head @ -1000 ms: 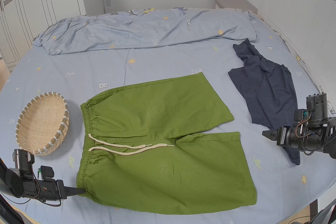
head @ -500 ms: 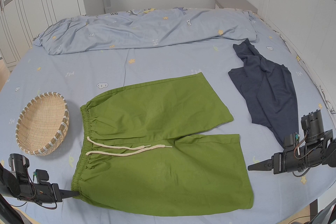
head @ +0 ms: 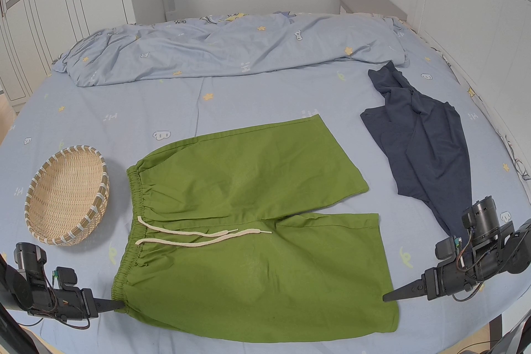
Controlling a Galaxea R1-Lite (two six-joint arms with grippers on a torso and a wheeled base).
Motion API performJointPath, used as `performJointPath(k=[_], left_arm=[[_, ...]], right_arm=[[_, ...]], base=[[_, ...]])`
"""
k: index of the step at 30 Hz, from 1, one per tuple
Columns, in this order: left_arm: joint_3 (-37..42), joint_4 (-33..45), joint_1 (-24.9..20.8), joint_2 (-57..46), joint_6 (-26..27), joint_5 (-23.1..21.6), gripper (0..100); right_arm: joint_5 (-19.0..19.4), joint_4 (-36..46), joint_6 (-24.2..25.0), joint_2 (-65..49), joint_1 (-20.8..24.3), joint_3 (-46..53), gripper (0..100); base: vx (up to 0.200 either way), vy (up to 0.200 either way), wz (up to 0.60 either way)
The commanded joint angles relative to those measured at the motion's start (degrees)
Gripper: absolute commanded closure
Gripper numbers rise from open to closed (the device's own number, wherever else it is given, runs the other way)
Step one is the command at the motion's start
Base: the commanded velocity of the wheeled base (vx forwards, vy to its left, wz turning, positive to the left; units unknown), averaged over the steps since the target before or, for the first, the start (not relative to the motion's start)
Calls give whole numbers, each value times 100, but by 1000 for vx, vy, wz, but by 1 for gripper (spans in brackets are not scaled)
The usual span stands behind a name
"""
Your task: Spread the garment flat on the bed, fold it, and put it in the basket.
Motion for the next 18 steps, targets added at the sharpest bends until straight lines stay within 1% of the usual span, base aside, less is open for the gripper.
performJointPath(k=[1,4,7,9,11,12,14,18], left_arm=[[-6,-60,-4,122,-1,0,100],[-24,-60,-4,148,-1,0,100],[-32,-69,-4,157,-1,0,100],[-32,-69,-4,148,-1,0,100],[-32,-69,-4,157,-1,0,100],[-32,-69,-4,157,-1,0,100],[-32,-69,-4,175,-1,0,100],[-32,-69,-4,175,-1,0,100]], right_arm=[[30,7,-183,524,117,116,0],[65,7,-306,700,144,142,0],[117,7,-359,884,328,151,0],[249,-2,-368,981,416,160,0],[495,-2,-368,1007,442,151,0],[531,-2,-359,1007,442,151,0],[847,-11,-359,1016,442,142,0],[917,-19,-368,1104,460,116,0]], base=[[0,0,0],[0,0,0],[0,0,0],[0,0,0],[0,0,0],[0,0,0],[0,0,0],[0,0,0]])
